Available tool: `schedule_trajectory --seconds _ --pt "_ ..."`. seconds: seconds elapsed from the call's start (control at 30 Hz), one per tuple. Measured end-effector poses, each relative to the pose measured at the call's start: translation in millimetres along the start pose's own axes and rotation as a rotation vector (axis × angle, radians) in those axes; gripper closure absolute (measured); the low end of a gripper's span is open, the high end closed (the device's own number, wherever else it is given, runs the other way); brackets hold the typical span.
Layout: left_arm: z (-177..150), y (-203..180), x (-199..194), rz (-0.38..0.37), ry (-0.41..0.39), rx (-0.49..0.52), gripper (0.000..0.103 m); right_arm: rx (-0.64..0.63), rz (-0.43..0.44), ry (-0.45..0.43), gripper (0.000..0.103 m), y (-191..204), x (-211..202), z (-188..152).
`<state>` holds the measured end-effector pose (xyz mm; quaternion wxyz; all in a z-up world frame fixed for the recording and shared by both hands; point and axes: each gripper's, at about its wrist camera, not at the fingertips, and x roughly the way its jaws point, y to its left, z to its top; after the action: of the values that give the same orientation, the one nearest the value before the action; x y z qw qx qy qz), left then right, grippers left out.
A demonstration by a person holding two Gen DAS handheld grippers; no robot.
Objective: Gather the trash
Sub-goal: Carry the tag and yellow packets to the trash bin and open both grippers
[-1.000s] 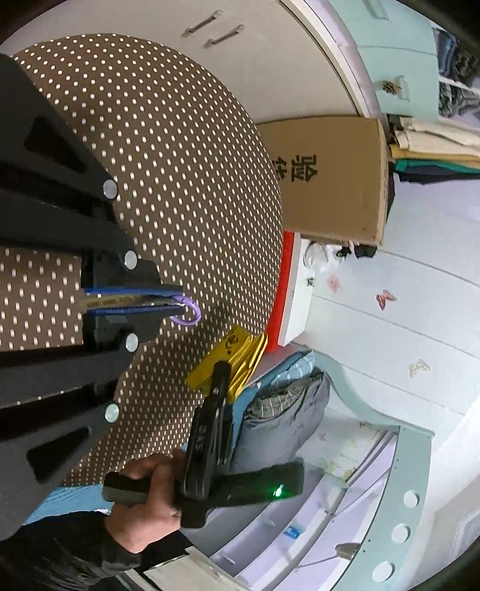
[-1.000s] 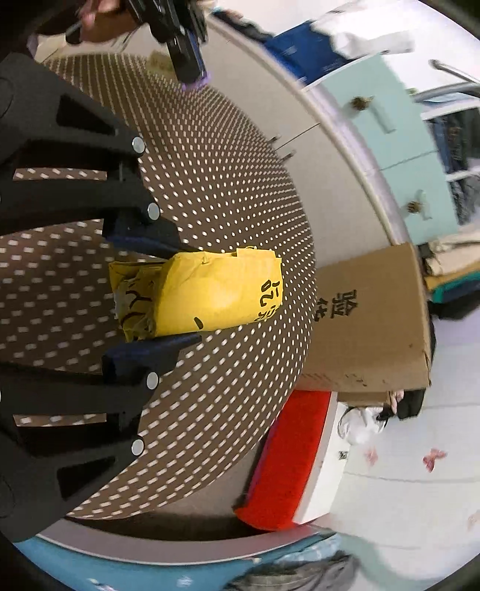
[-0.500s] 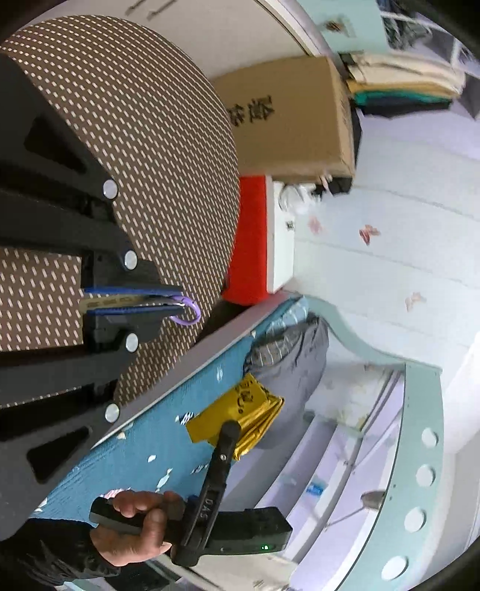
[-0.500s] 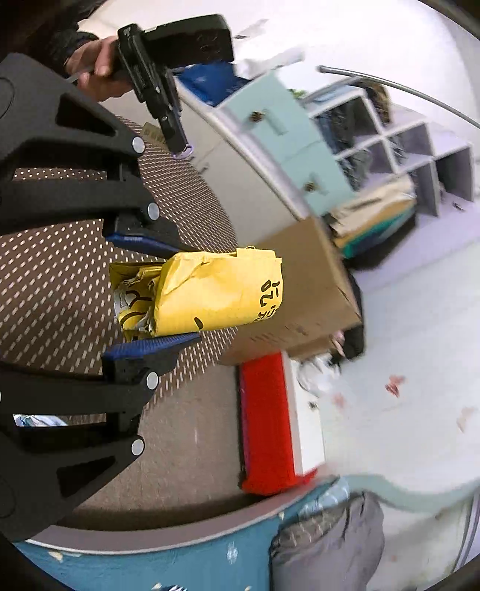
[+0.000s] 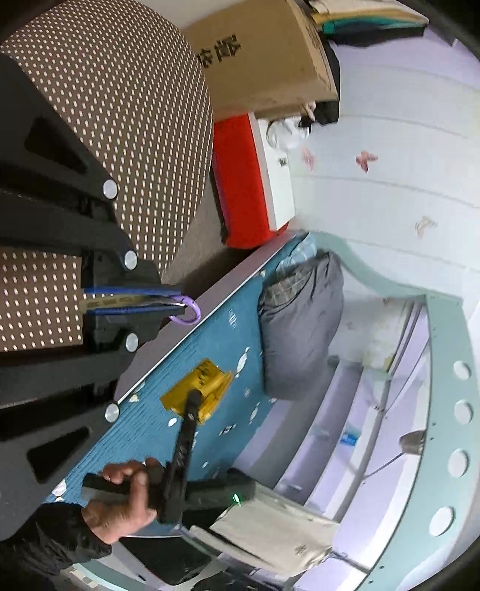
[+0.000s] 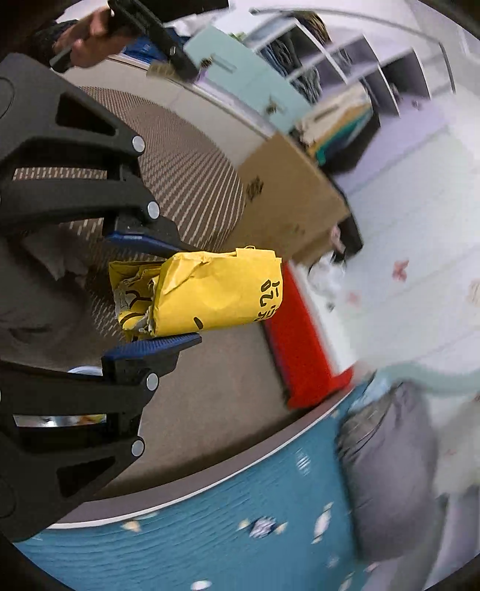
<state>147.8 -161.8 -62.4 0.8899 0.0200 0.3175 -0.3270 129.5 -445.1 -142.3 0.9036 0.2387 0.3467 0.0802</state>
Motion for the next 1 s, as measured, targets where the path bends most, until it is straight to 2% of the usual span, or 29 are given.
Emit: schedule_trajectory --seconds 0.1,0.17,0.23,0.3,0.4,0.47,0.73,1.0 --pt "2 -14 20 -0.022 0.031 0.020 0.098 0.067 -0.051 0.048 0.062 -31 17 -13" --pt "3 -22 32 -0.035 0.049 0.034 0.098 0.121 -0.070 0.078 0.056 -54 31 -24" --pt "3 -31 44 -0.045 0.070 0.050 0.098 0.165 -0.090 0.101 0.034 -73 44 -33" --pt "3 -37 55 -0.054 0.089 0.060 0.098 0.217 -0.114 0.131 0.025 -93 58 -44" --pt "-1 -49 76 -0.071 0.130 0.081 0.098 0.328 -0.150 0.162 0.024 -125 70 -63" --pt "-4 -58 92 -0.082 0.160 0.099 0.098 0.384 -0.135 0.147 0.022 -136 65 -72" --pt "-24 -92 166 -0.133 0.313 0.145 0.098 0.416 -0.152 0.050 0.017 -160 10 -75" --pt "-47 -119 229 -0.146 0.459 0.203 0.098 0.400 -0.187 0.001 0.015 -171 -27 -75"
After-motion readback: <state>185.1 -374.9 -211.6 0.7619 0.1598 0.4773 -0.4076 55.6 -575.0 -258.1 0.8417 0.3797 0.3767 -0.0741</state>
